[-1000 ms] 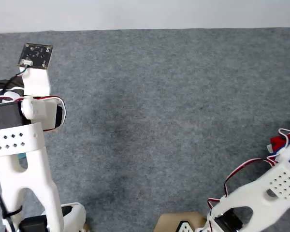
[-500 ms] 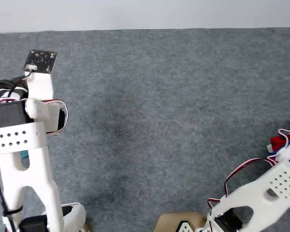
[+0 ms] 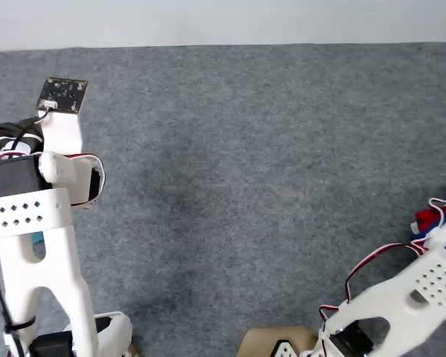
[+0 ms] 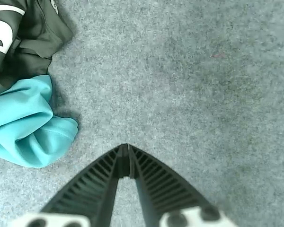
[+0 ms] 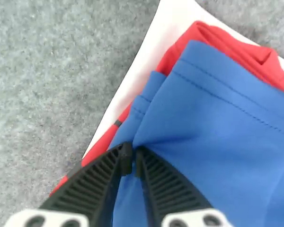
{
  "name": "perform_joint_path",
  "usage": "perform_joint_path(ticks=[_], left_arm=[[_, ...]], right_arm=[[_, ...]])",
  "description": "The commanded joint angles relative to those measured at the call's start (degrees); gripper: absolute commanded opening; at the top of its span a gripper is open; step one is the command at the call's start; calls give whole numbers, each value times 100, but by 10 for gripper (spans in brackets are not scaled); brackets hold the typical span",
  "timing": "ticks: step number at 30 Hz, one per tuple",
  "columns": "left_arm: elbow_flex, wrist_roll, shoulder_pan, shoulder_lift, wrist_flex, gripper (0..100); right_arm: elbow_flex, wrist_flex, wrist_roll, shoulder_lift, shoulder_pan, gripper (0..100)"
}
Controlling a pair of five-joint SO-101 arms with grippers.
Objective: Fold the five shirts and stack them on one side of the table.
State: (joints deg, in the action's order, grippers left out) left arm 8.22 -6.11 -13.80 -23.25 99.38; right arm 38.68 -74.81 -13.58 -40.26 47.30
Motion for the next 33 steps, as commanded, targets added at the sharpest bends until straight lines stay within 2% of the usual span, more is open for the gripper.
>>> perform_joint_path(ticks=[1,3,8,15,19,23,33], left_arm=[[-31,-26,26,-193,88,2],[-31,-26,26,-193,88,2],[-31,-26,26,-193,79,2],[-31,-26,26,-193,79,2],[-31,-26,26,-193,79,2],[-31,-26,26,-193,88,2],[-40,-26,35,-193,88,2]], right_arm=[[466,-163,-26,286,48,135],[466,-277,-18,418,48,168],[466,-620,-18,954,13,169],[466,-1719,-26,1516,-92,168],[422,-2264,-44,1508,-136,119],[273,-2246,-53,1147,-145,59],[308,-2000,-26,-101,-409,51]])
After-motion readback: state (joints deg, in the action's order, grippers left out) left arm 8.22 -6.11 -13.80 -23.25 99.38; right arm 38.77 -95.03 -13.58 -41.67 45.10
